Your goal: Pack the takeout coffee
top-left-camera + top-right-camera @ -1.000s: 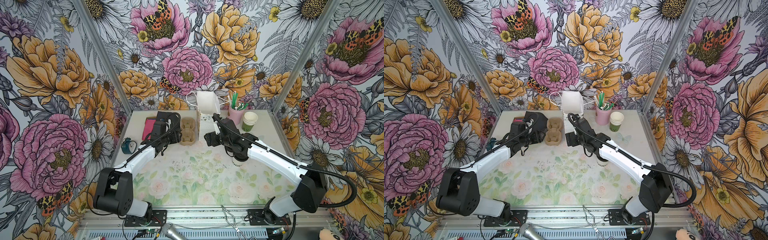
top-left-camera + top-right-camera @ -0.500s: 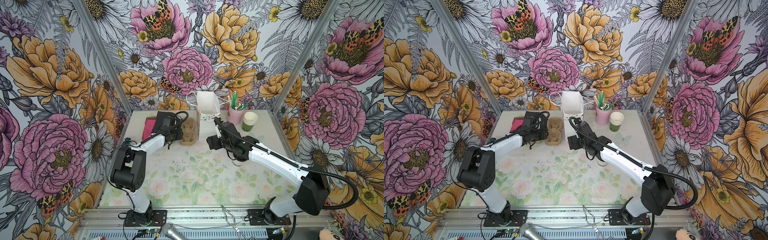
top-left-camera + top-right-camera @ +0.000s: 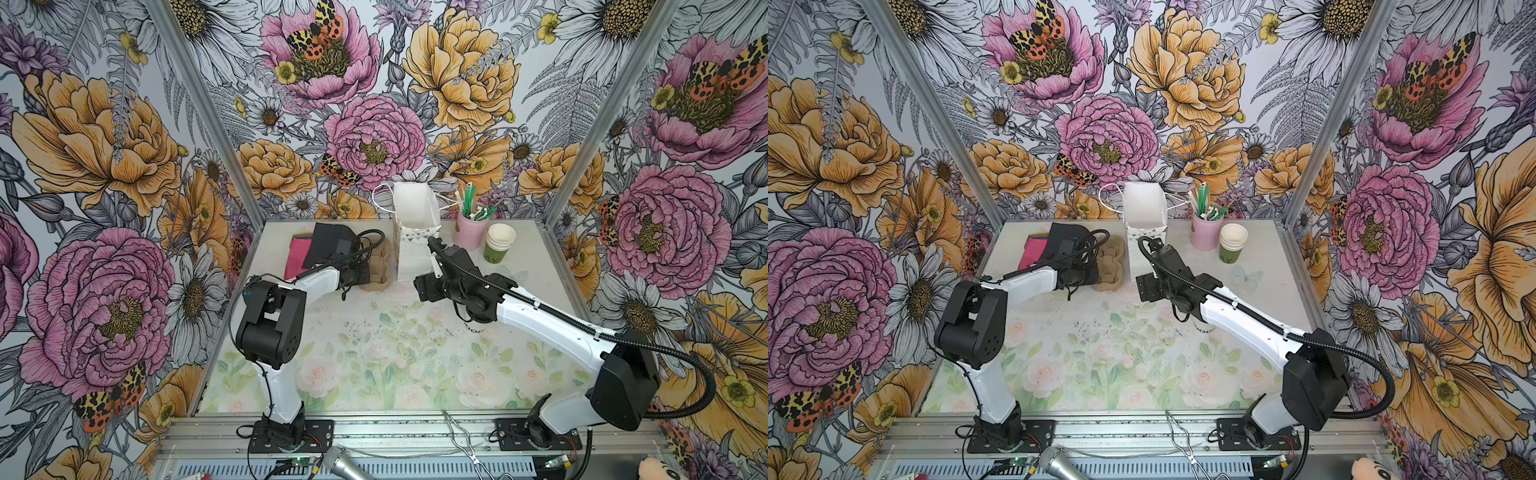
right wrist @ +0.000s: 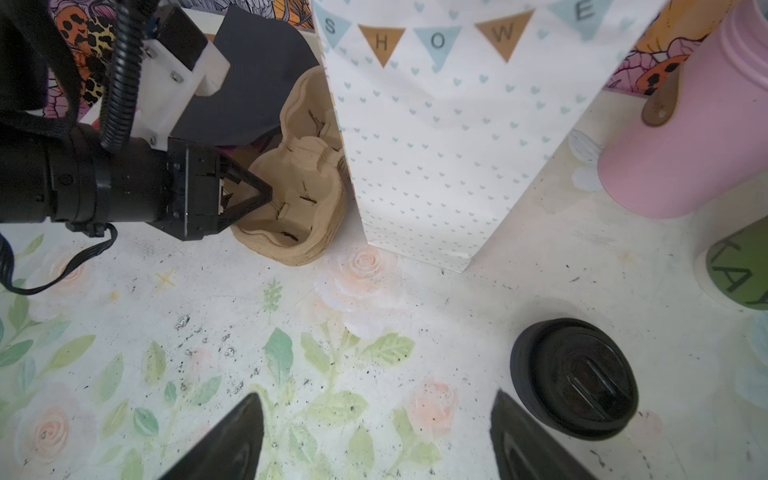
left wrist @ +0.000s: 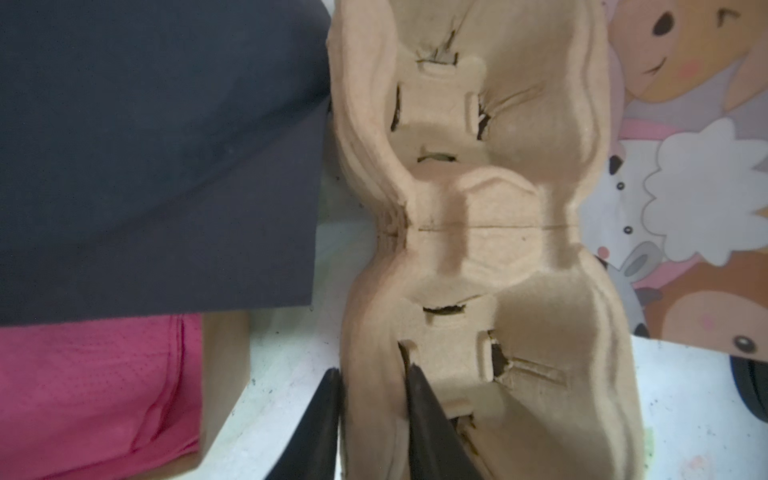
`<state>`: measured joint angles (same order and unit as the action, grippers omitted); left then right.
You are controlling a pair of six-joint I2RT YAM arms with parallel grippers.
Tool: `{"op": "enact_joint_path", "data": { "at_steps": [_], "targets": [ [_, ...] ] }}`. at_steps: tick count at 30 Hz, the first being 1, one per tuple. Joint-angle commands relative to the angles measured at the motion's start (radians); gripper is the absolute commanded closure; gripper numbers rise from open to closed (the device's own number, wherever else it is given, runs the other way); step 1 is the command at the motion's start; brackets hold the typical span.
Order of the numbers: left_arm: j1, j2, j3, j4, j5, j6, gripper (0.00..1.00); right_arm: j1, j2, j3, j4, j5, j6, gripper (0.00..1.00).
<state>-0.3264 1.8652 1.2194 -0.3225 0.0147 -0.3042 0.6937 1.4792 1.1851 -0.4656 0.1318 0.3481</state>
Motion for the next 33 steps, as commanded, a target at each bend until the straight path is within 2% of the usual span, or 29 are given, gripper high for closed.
{"op": "enact_joint_path", "data": {
  "at_steps": [1,2,5,12,13,16,19,26,33],
  "targets": [
    [-0.013,-0.003,0.021,-0.001,-0.025,-0.001,0.78,0.000,-0.030,-0.013,0.018,0.020,-0.007,0.14],
    [-0.016,-0.004,0.018,-0.001,-0.027,-0.004,0.83,0.000,-0.030,-0.015,0.016,0.019,-0.007,0.14],
    [-0.024,-0.017,0.005,-0.001,-0.028,-0.013,0.86,0.000,-0.030,-0.016,0.018,0.017,-0.009,0.14],
    [-0.036,-0.035,-0.039,0.000,-0.045,-0.045,0.84,0.000,-0.025,-0.022,0.018,0.011,-0.011,0.14],
    [-0.036,-0.070,-0.042,0.000,-0.043,-0.049,0.81,0.000,-0.024,-0.022,0.017,0.009,-0.011,0.14],
    [-0.038,-0.102,-0.049,-0.003,-0.039,-0.048,0.59,0.000,-0.022,-0.022,0.018,0.006,-0.013,0.13],
    [-0.038,-0.152,-0.036,-0.011,-0.046,-0.042,0.49,0.000,-0.024,-0.022,0.018,0.008,-0.019,0.13],
    [-0.072,-0.238,0.023,-0.032,-0.094,-0.002,0.41,-0.005,-0.055,-0.034,0.017,0.040,-0.039,0.12],
    [-0.099,-0.137,0.110,-0.058,-0.120,0.021,0.40,-0.057,-0.142,-0.072,0.018,0.064,-0.047,0.06]
  ]
}}
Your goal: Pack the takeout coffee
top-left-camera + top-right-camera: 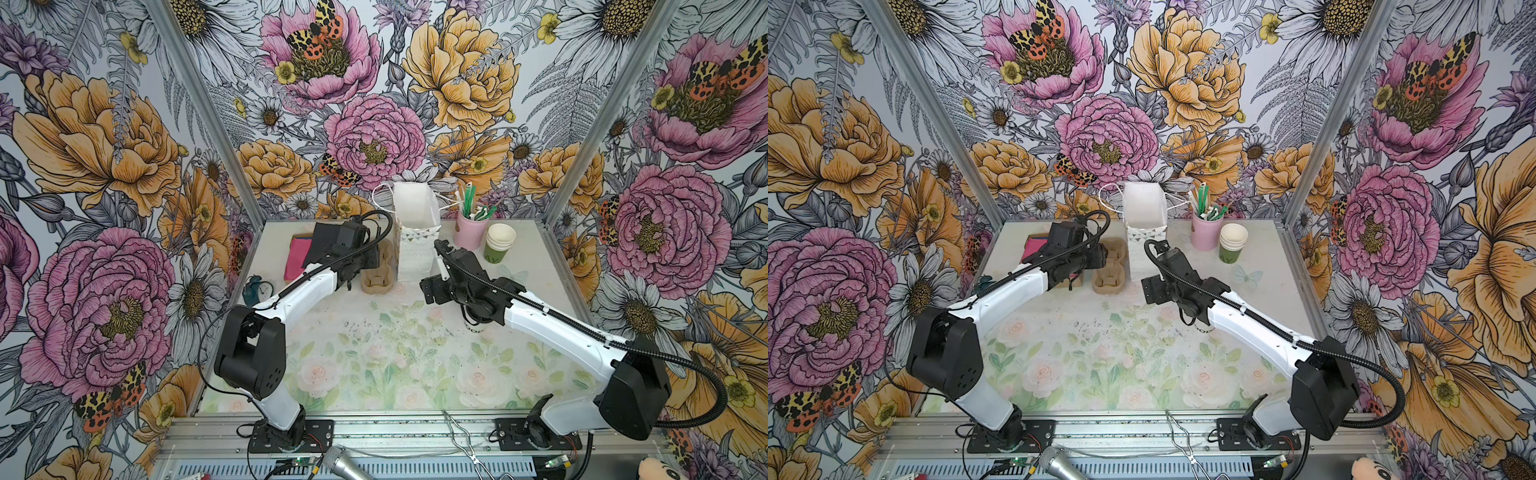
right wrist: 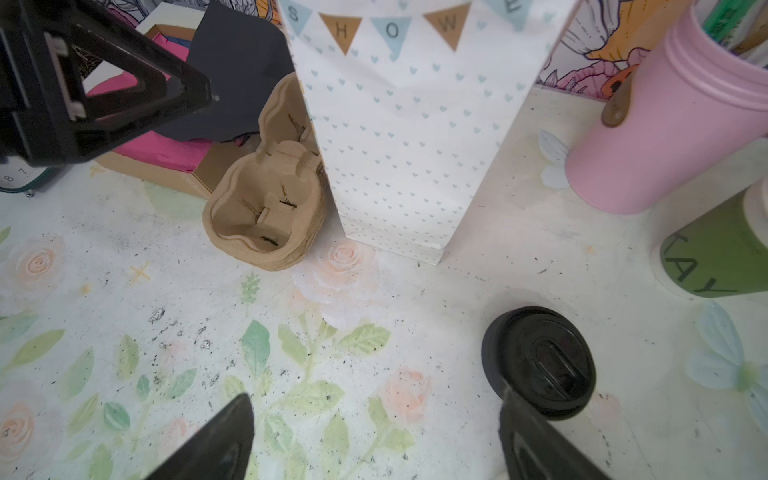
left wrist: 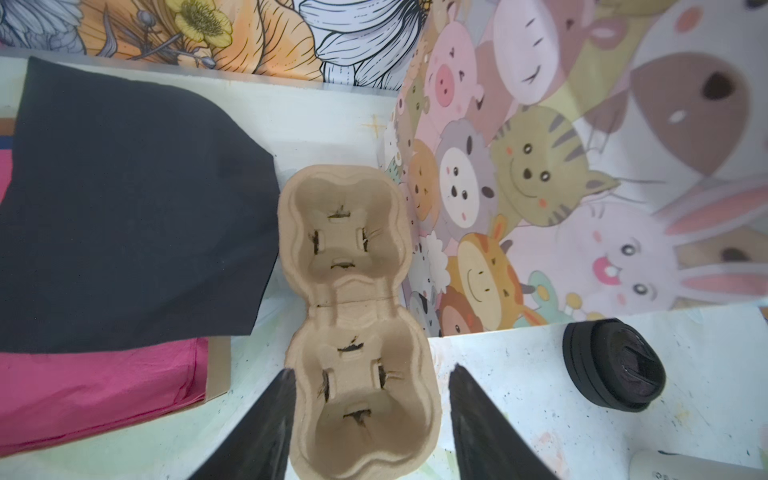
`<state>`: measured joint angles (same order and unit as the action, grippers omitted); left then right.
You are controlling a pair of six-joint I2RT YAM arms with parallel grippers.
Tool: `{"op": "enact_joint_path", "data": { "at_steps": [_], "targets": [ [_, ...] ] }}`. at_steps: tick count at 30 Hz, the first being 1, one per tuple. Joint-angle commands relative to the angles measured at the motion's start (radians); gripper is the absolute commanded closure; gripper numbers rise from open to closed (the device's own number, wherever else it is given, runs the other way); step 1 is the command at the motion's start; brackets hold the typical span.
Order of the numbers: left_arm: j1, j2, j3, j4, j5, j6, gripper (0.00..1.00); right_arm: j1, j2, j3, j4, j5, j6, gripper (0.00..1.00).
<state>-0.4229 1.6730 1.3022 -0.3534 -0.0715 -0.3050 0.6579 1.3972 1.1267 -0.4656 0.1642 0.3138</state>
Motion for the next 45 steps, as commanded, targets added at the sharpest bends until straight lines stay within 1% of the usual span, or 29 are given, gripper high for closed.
{"op": "enact_joint_path", "data": {
  "at_steps": [1,8,13,14,17,25,35,41,45],
  "targets": [
    [-0.006,0.076,0.040,-0.026,-0.039,0.018,0.40,-0.030,-0.075,-0.021,0.018,0.031,-0.011,0.05],
    [-0.033,0.202,0.118,-0.033,-0.109,0.025,0.39,-0.083,-0.156,-0.074,0.016,0.021,-0.008,0.04],
    [-0.036,0.259,0.155,-0.039,-0.130,0.019,0.40,-0.095,-0.171,-0.097,0.016,0.014,-0.007,0.04],
    [-0.037,0.267,0.159,-0.039,-0.157,0.017,0.40,-0.096,-0.173,-0.100,0.016,0.013,-0.006,0.04],
    [-0.037,0.292,0.177,-0.039,-0.152,0.011,0.42,-0.098,-0.176,-0.106,0.016,0.011,-0.006,0.04],
    [-0.045,0.349,0.219,-0.036,-0.171,0.000,0.47,-0.101,-0.173,-0.109,0.016,0.001,-0.007,0.04],
    [-0.046,0.384,0.232,-0.037,-0.175,-0.016,0.54,-0.103,-0.172,-0.113,0.016,-0.010,-0.004,0.04],
    [-0.043,0.397,0.233,-0.038,-0.177,-0.019,0.64,-0.103,-0.170,-0.117,0.016,-0.017,-0.004,0.04],
    [-0.043,0.390,0.227,-0.036,-0.186,-0.019,0.66,-0.103,-0.165,-0.118,0.016,-0.024,-0.002,0.04]
  ]
}}
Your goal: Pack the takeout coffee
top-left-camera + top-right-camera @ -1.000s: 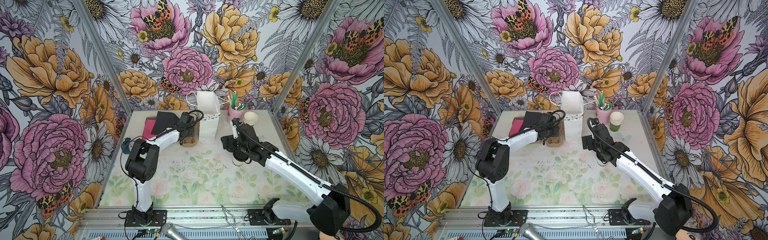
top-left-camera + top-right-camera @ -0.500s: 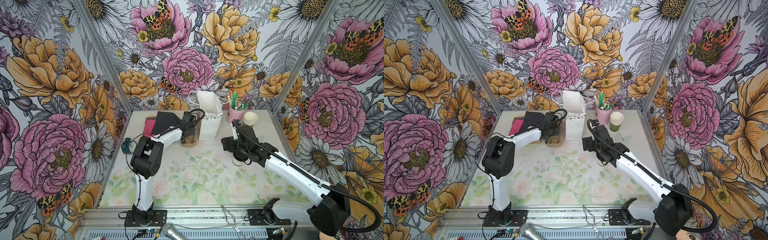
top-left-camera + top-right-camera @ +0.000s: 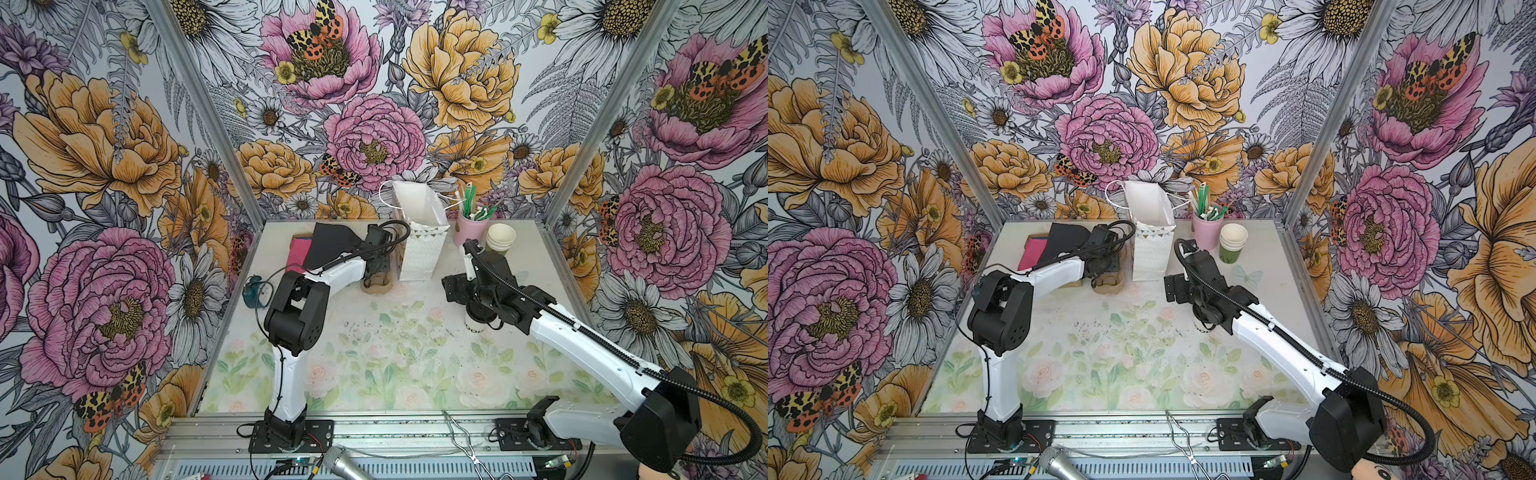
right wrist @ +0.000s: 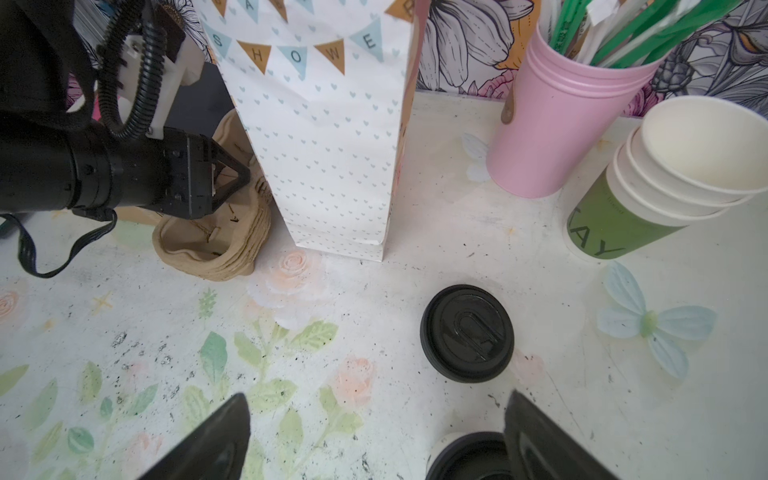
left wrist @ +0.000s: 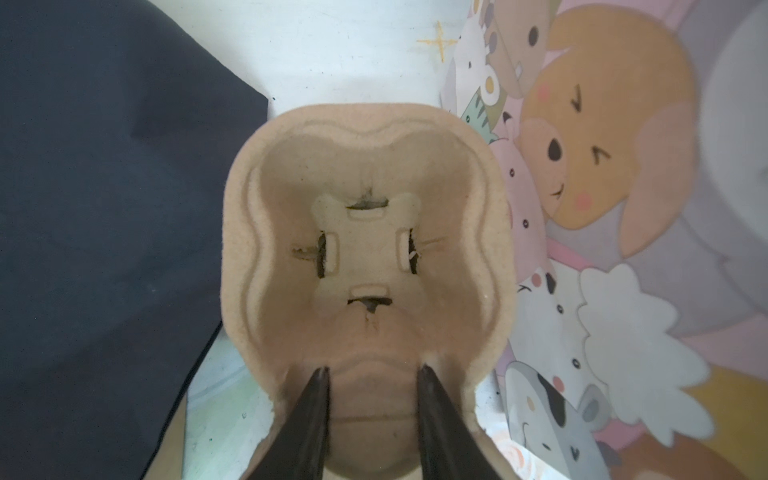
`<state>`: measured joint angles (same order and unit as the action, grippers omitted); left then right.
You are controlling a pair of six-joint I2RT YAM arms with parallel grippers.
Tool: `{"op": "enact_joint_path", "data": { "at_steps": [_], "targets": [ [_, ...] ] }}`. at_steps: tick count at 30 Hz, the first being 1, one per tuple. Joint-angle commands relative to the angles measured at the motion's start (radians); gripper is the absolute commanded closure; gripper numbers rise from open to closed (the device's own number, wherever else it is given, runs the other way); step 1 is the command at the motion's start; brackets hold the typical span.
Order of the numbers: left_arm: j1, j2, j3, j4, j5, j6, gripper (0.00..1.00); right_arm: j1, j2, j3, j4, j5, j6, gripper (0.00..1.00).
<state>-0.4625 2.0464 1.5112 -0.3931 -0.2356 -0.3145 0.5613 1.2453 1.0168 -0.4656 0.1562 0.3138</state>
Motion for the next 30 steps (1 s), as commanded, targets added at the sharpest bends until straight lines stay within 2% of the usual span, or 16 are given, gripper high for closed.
{"op": "enact_joint_path", "data": {
  "at_steps": [1,20,30],
  "targets": [
    [-0.004,0.014,0.018,0.005,-0.024,-0.009,0.66,-0.006,-0.010,-0.009,0.016,-0.019,-0.003,0.04],
    [-0.005,-0.131,-0.033,0.004,-0.050,-0.005,0.66,-0.006,0.013,0.012,0.018,-0.037,-0.007,0.04],
    [0.008,-0.079,-0.028,0.004,-0.022,-0.016,0.63,-0.006,0.015,0.007,0.018,-0.041,-0.001,0.04]
  ]
}}
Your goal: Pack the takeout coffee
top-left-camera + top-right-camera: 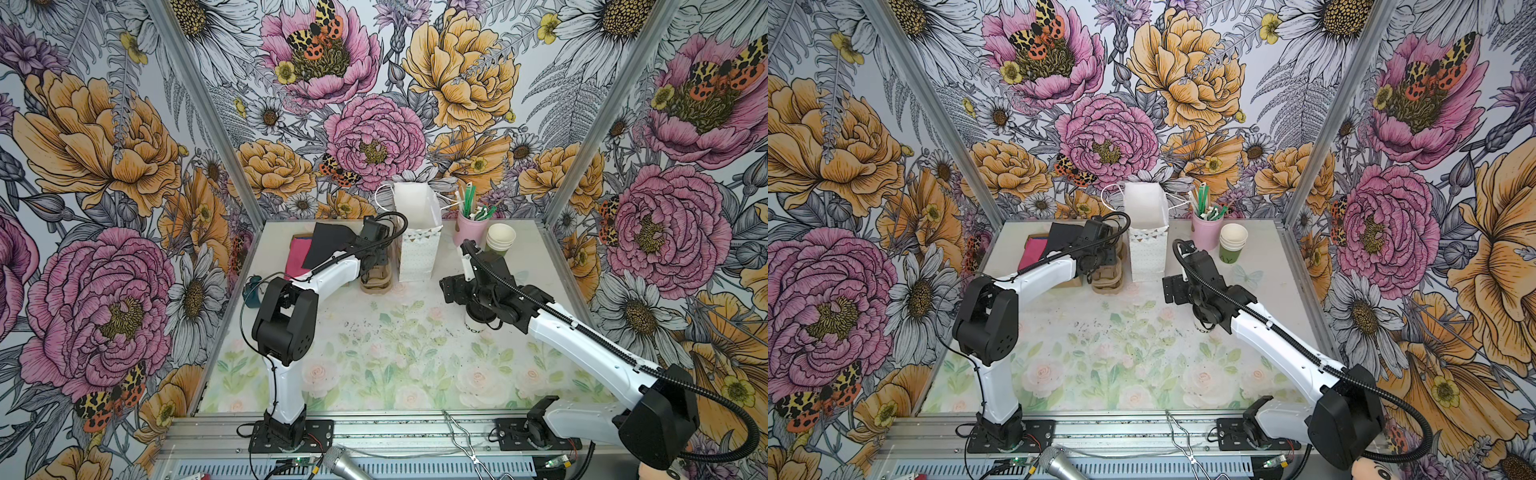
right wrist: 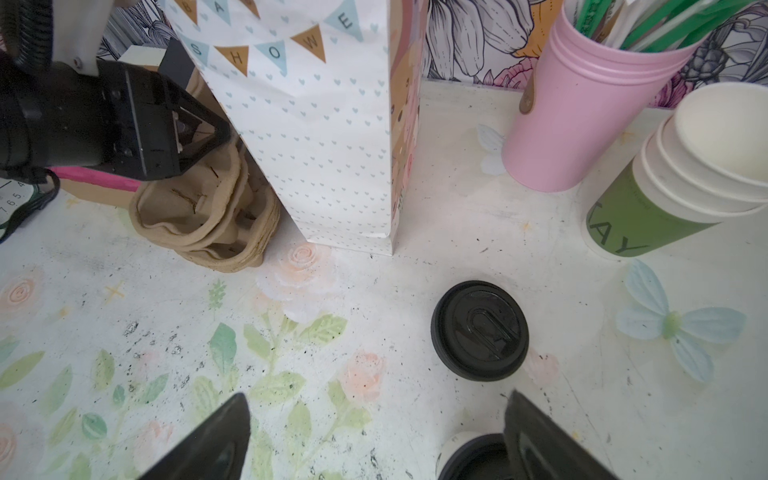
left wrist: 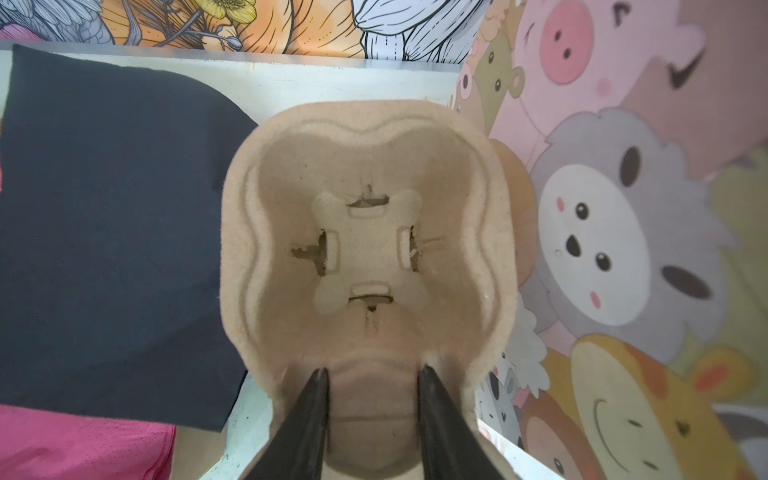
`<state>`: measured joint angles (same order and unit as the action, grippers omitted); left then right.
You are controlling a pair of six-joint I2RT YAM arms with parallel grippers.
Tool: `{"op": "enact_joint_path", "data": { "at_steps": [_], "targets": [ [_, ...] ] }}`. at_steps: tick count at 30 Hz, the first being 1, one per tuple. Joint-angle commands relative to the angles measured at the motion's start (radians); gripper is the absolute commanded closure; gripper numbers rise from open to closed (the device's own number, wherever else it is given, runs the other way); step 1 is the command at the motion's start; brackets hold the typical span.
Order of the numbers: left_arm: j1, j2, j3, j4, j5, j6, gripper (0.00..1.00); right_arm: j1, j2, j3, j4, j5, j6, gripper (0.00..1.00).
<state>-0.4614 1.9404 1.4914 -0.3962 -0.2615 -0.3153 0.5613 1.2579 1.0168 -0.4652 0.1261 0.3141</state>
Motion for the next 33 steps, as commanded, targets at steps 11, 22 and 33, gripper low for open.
{"op": "enact_joint_path", "data": {
  "at_steps": [11,22,33],
  "targets": [
    [0.013,0.055,0.007,0.008,0.021,-0.018,0.54,-0.006,0.014,0.006,0.017,-0.016,-0.001,0.04],
    [0.013,0.104,0.039,0.009,0.033,-0.013,0.50,-0.006,0.014,0.001,0.017,-0.019,-0.003,0.04],
    [0.017,0.126,0.038,0.008,0.024,-0.010,0.57,-0.006,0.029,0.006,0.017,-0.036,0.002,0.04]
  ]
}}
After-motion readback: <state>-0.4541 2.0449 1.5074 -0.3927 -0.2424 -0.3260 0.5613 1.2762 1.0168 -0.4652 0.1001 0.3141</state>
